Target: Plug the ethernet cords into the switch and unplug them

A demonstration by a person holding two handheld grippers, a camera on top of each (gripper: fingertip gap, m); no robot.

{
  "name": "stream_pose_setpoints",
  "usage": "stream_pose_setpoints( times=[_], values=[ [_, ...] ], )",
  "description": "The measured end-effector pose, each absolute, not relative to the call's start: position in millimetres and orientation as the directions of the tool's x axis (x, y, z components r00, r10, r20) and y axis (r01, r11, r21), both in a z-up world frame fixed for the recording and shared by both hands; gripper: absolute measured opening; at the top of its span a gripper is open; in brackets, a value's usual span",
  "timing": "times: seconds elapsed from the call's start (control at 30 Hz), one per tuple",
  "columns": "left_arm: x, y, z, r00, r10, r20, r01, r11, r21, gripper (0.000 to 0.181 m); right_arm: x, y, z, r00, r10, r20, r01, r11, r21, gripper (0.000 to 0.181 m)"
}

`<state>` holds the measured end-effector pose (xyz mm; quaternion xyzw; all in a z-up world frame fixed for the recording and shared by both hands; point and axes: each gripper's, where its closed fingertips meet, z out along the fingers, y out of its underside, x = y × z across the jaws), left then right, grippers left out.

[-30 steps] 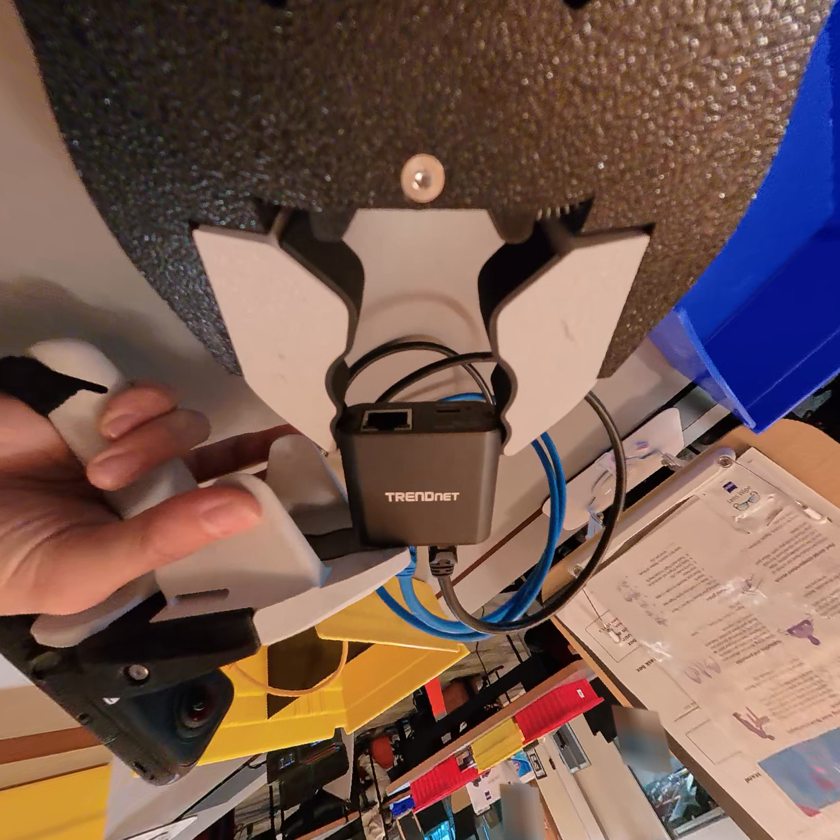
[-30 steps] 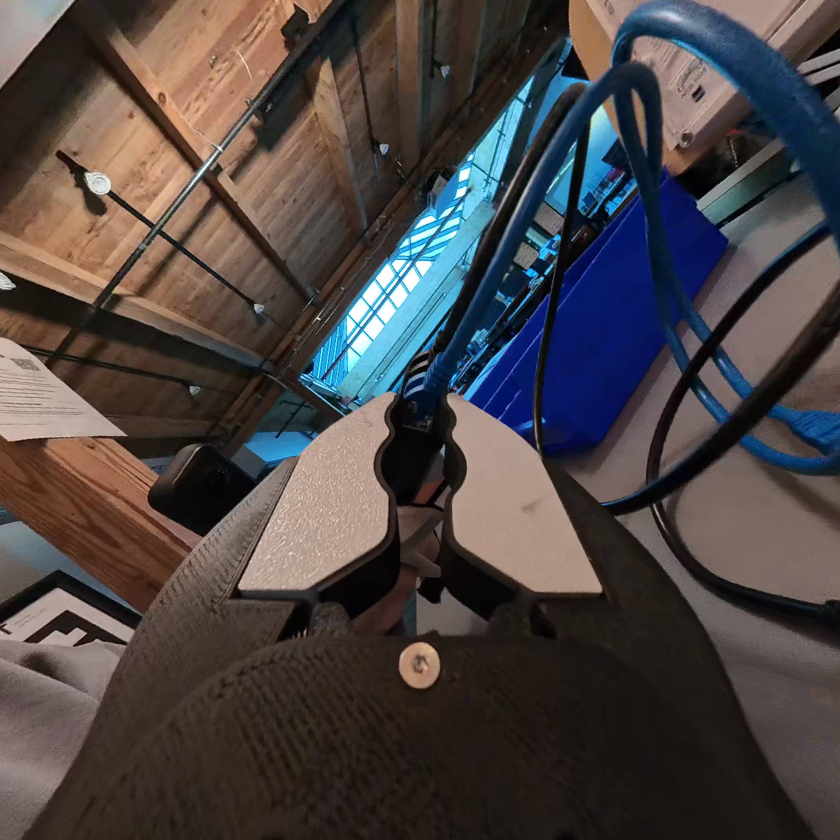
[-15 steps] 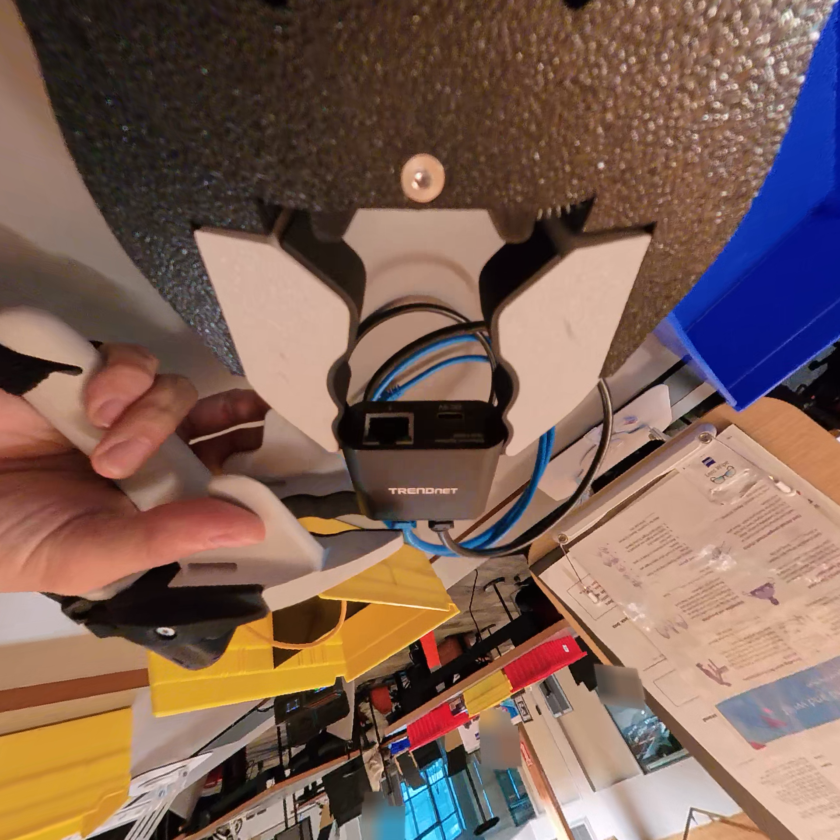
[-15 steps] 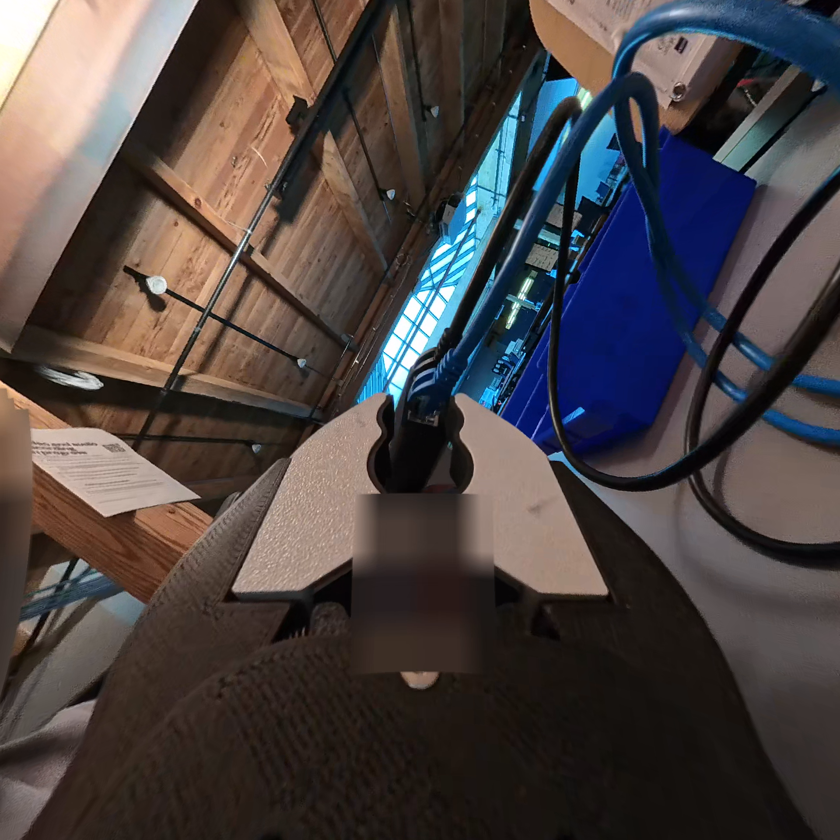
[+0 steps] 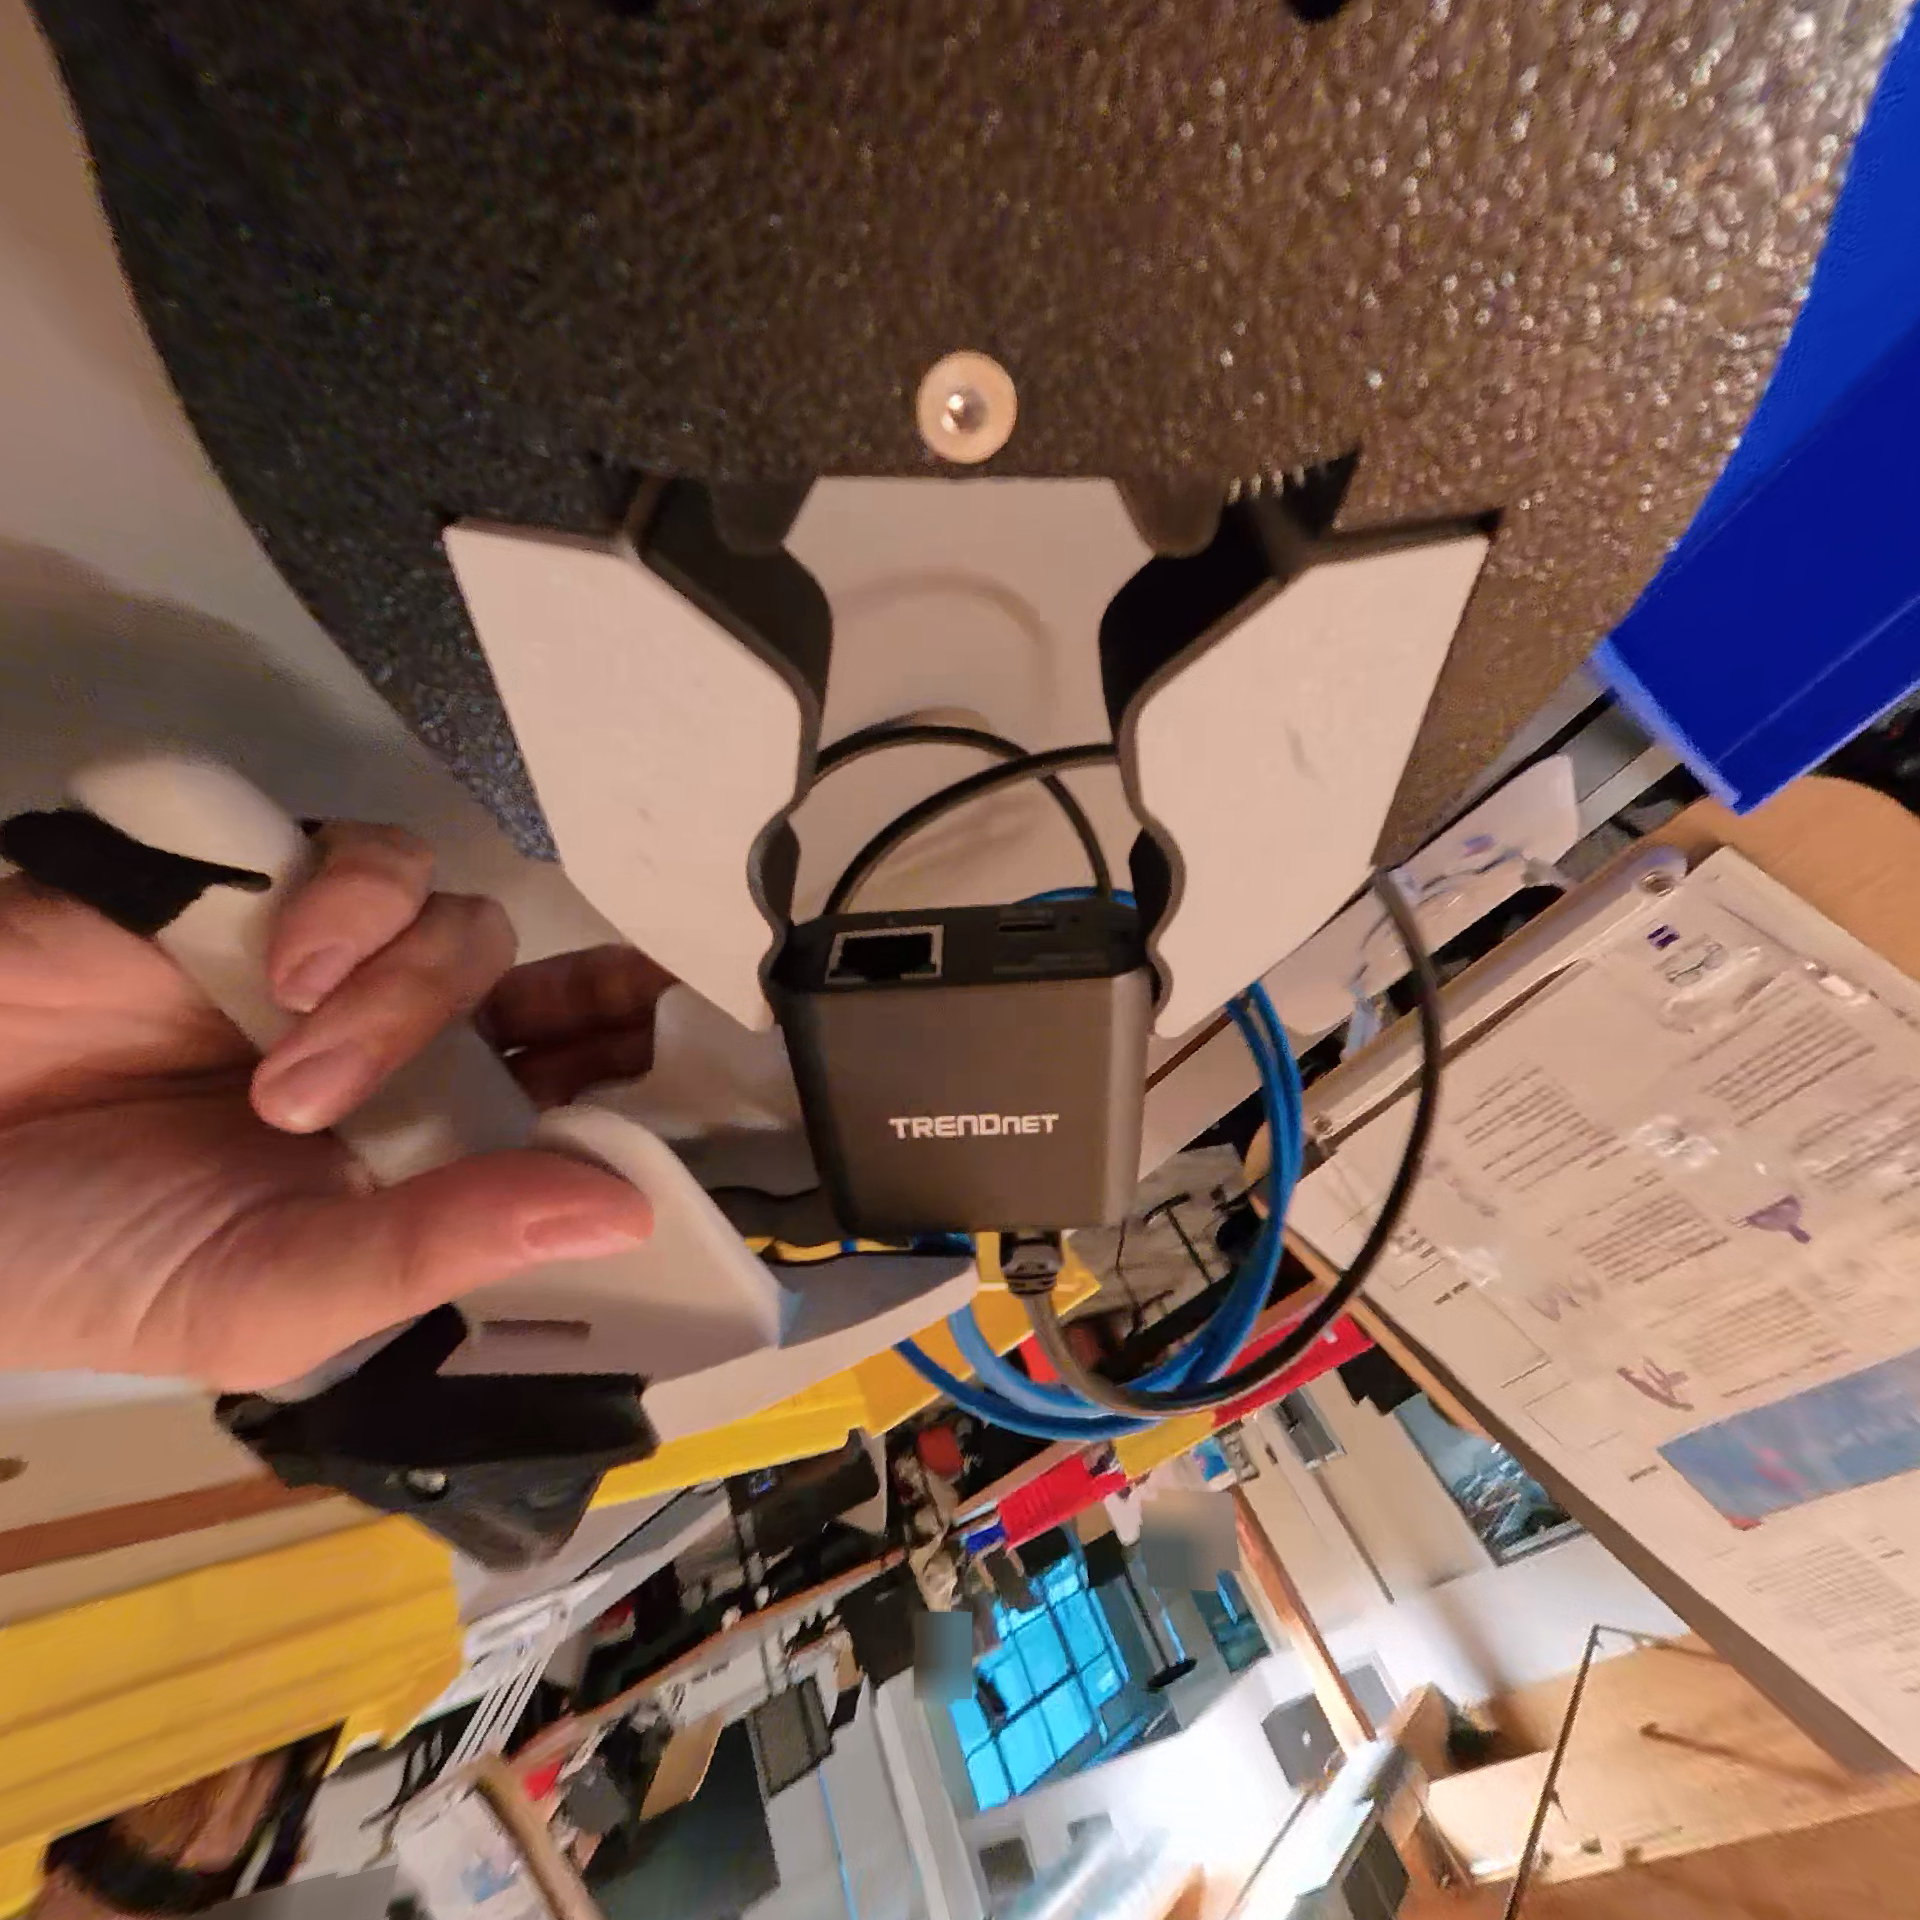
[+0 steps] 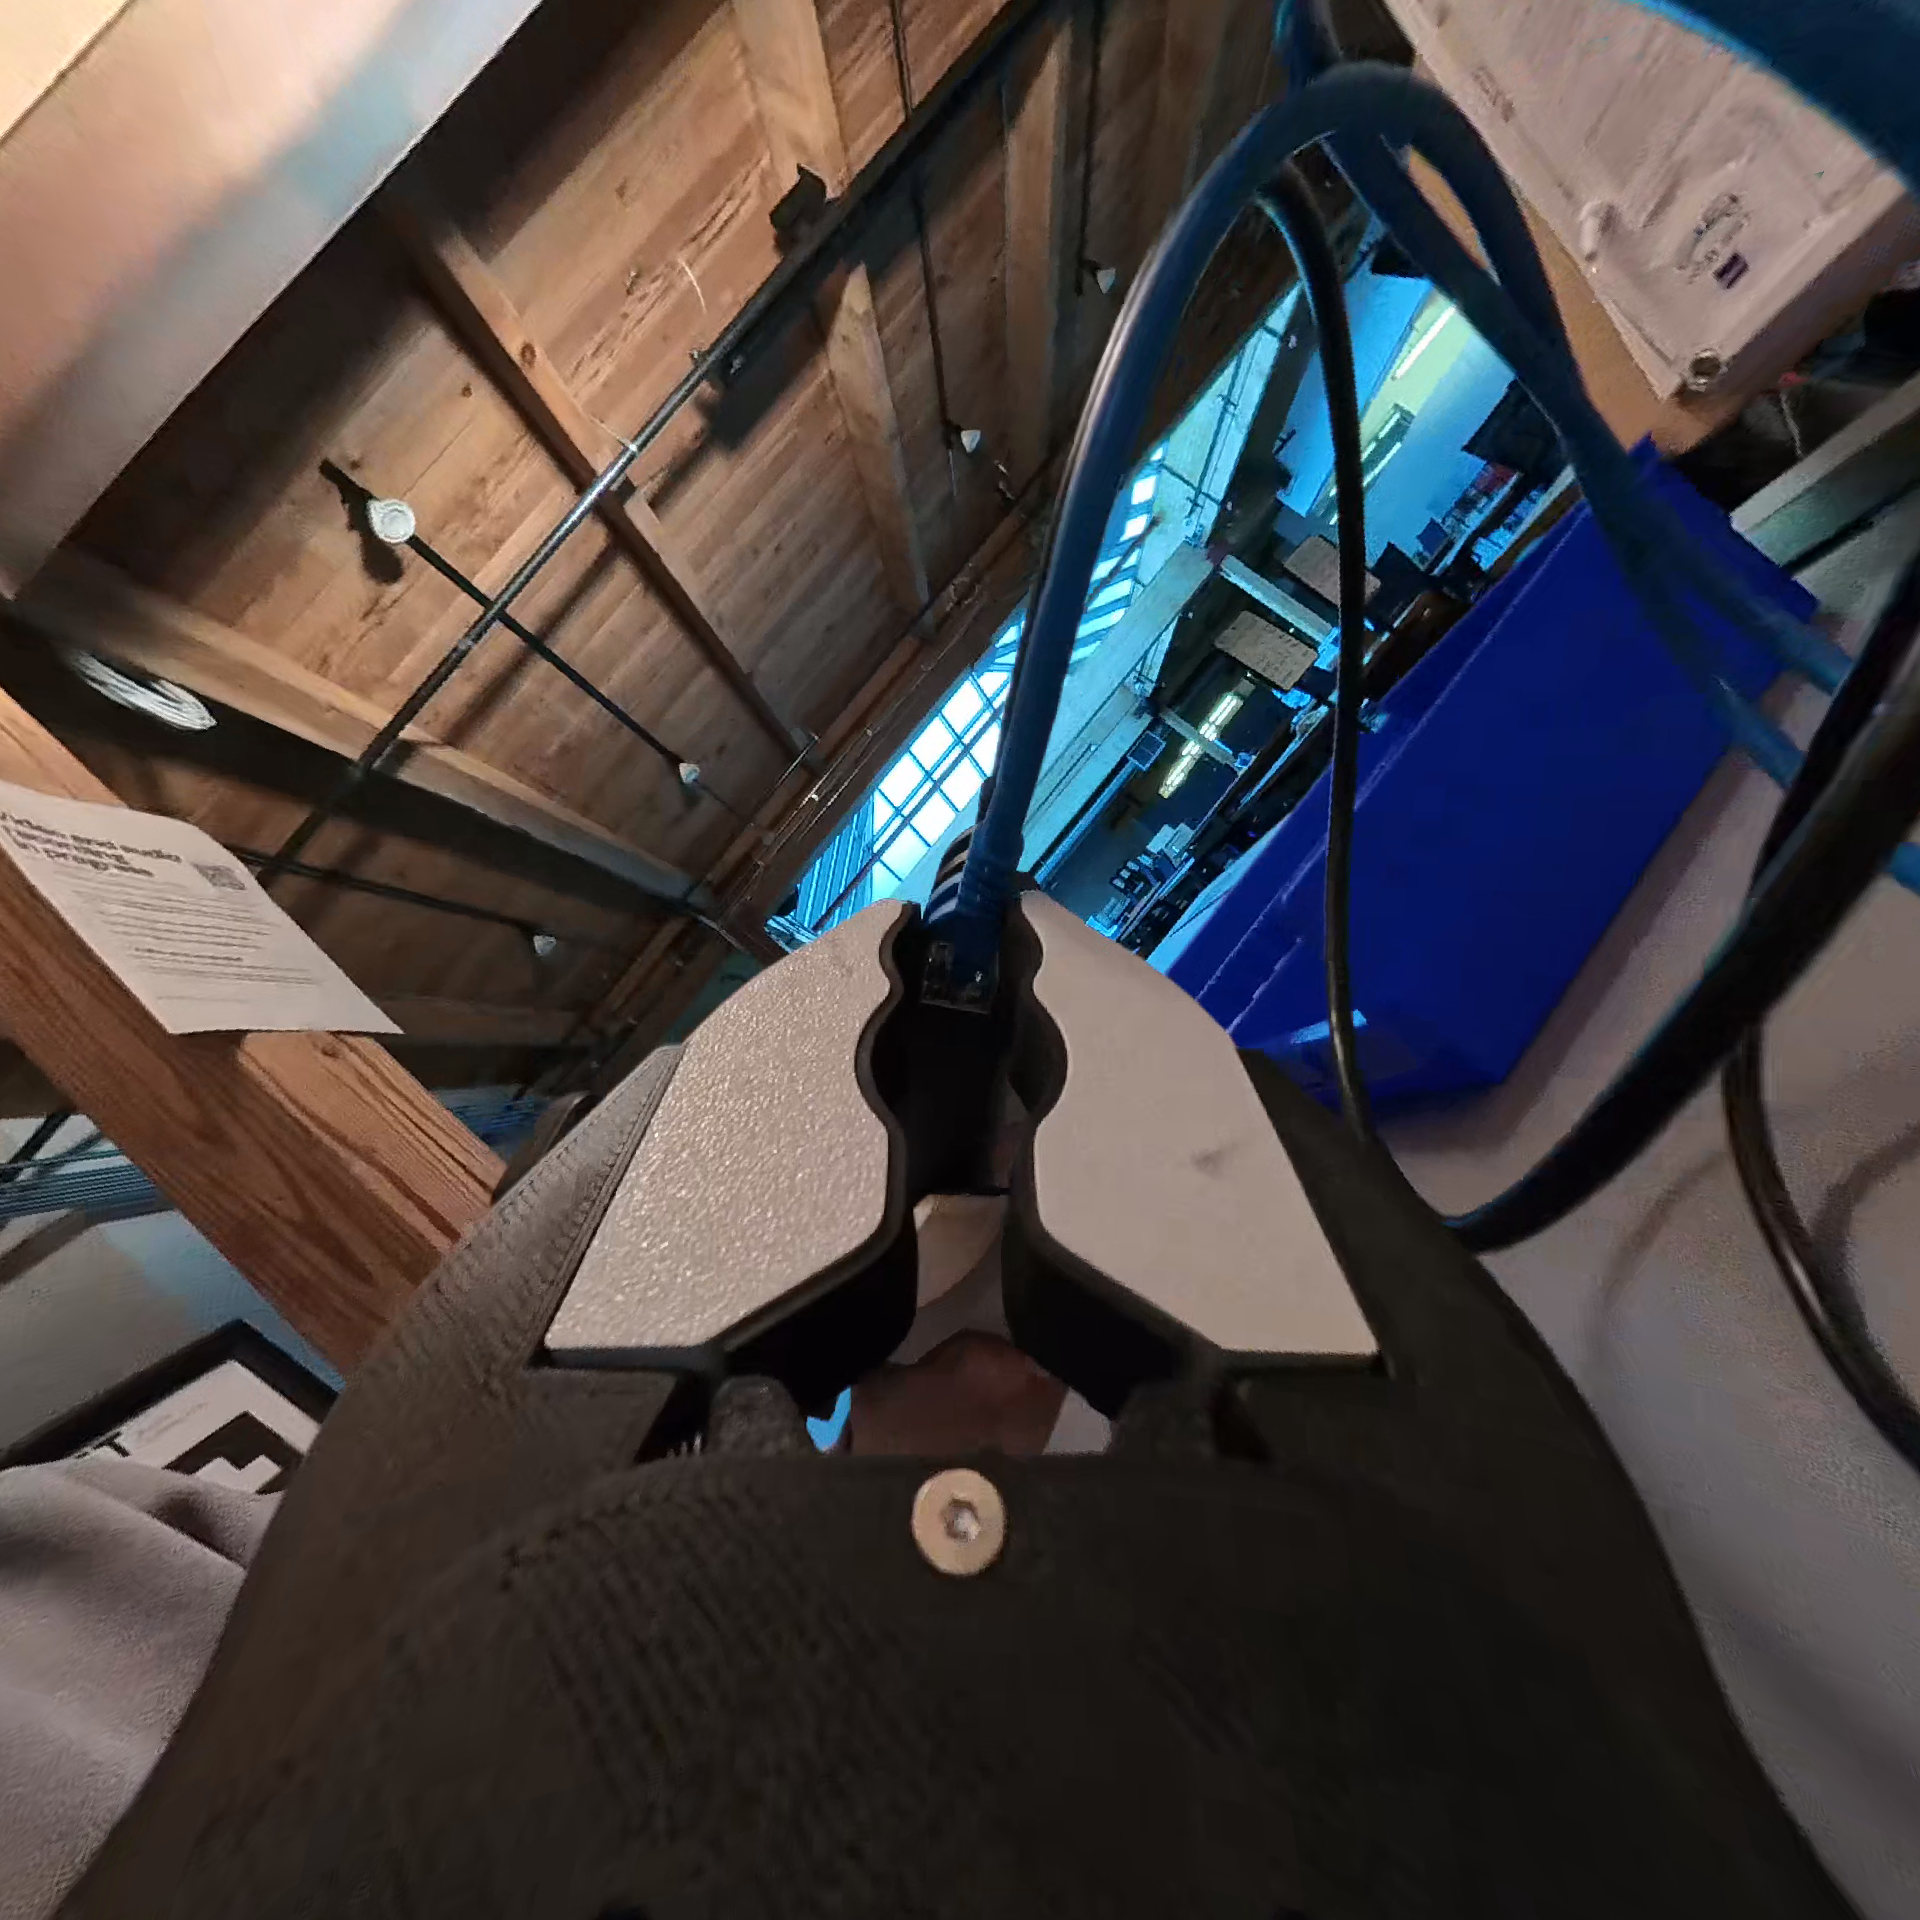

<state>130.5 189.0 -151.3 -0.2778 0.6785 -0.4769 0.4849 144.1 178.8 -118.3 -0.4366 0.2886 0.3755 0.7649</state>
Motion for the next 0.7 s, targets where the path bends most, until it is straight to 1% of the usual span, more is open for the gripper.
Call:
stream_pose_setpoints(
  times=[0.1,0.23,0.3,0.47,0.6,0.7],
  values=[
    [128.0,186.7,-147.6,-0.374,-0.845,-0.383,0.152,0.351,-0.924,0.062,141.5,180.3,-119.0,0.487,0.368,-0.792,-0.866,0.322,-0.382,0.015],
    [128.7,188.6,-150.3,-0.365,-0.852,-0.376,0.162,0.340,-0.926,0.064,141.2,183.0,-124.5,0.477,0.360,-0.802,-0.869,0.327,-0.371,0.015],
    [129.9,188.7,-152.2,-0.361,-0.856,-0.371,0.153,0.338,-0.929,0.065,140.4,182.8,-123.4,0.513,0.336,-0.790,-0.847,0.351,-0.400,0.015],
    [131.9,188.9,-157.6,-0.382,-0.860,-0.338,0.112,0.319,-0.941,0.065,138.1,181.8,-118.6,0.649,0.234,-0.724,-0.749,0.364,-0.554,0.015],
    [134.2,187.2,-165.5,-0.396,-0.856,-0.332,0.079,0.329,-0.941,0.066,138.5,182.0,-120.9,0.713,0.145,-0.686,-0.682,0.371,-0.630,0.015],
    [134.2,185.1,-164.1,-0.386,-0.861,-0.331,0.088,0.323,-0.942,0.065,138.6,180.6,-119.7,0.730,0.128,-0.671,-0.659,0.390,-0.643,0.015]
  ],
)
